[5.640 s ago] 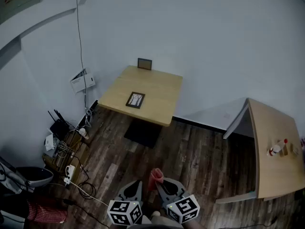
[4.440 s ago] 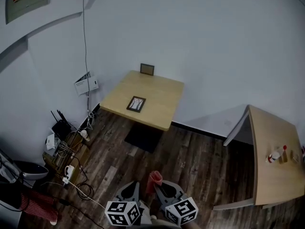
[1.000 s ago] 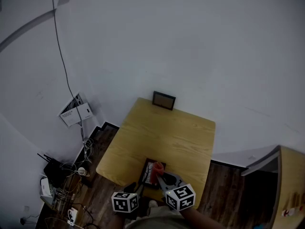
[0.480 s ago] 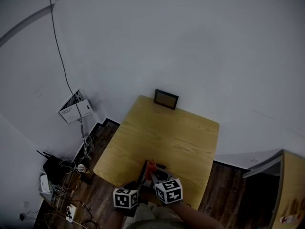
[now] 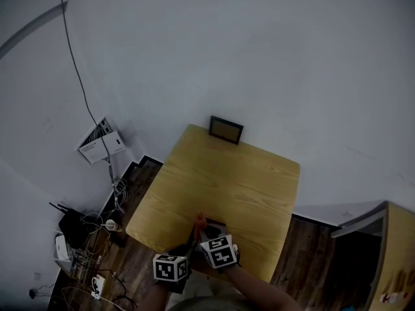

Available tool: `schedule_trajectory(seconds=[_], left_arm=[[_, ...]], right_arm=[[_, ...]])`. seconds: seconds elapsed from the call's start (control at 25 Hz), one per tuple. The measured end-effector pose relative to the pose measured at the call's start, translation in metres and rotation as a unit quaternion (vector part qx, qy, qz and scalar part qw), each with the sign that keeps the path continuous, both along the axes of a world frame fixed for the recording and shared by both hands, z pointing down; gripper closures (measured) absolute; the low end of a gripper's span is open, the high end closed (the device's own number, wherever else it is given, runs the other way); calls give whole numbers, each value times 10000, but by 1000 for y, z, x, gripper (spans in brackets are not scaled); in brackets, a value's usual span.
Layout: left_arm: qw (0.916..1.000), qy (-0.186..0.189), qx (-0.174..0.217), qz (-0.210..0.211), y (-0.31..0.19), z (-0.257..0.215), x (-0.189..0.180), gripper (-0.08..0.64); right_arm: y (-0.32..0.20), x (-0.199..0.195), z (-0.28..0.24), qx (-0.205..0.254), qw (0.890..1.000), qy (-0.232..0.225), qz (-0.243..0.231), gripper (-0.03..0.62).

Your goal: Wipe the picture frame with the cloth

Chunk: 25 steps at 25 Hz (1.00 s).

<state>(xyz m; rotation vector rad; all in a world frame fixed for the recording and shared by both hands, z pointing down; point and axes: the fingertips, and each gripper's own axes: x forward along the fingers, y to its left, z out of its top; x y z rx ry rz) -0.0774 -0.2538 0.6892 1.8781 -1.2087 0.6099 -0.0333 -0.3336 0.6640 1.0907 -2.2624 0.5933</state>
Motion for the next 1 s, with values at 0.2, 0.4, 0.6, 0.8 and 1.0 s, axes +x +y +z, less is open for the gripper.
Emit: schedule_trajectory(seconds=[0.2, 0.4, 0.6, 0.8, 1.0], left_arm=[[10000, 30, -56, 31, 1, 2, 0, 448], [10000, 59, -76, -17, 0, 2, 0, 448], [9999, 0, -56, -85, 1, 2, -1, 448], [9992, 133, -141, -358, 1, 3, -3, 445], [9989, 130, -114, -441, 0, 5, -4, 442]], right_arm=[[1, -2, 12, -165, 9986, 442, -247, 572], [-1, -1, 17, -69, 9963, 741, -433, 572], [0, -1, 19, -31, 9945, 886, -564, 572], [1, 8, 21, -129, 9945, 861, -591, 572], [3, 22, 21, -146, 9944, 929, -472, 572]])
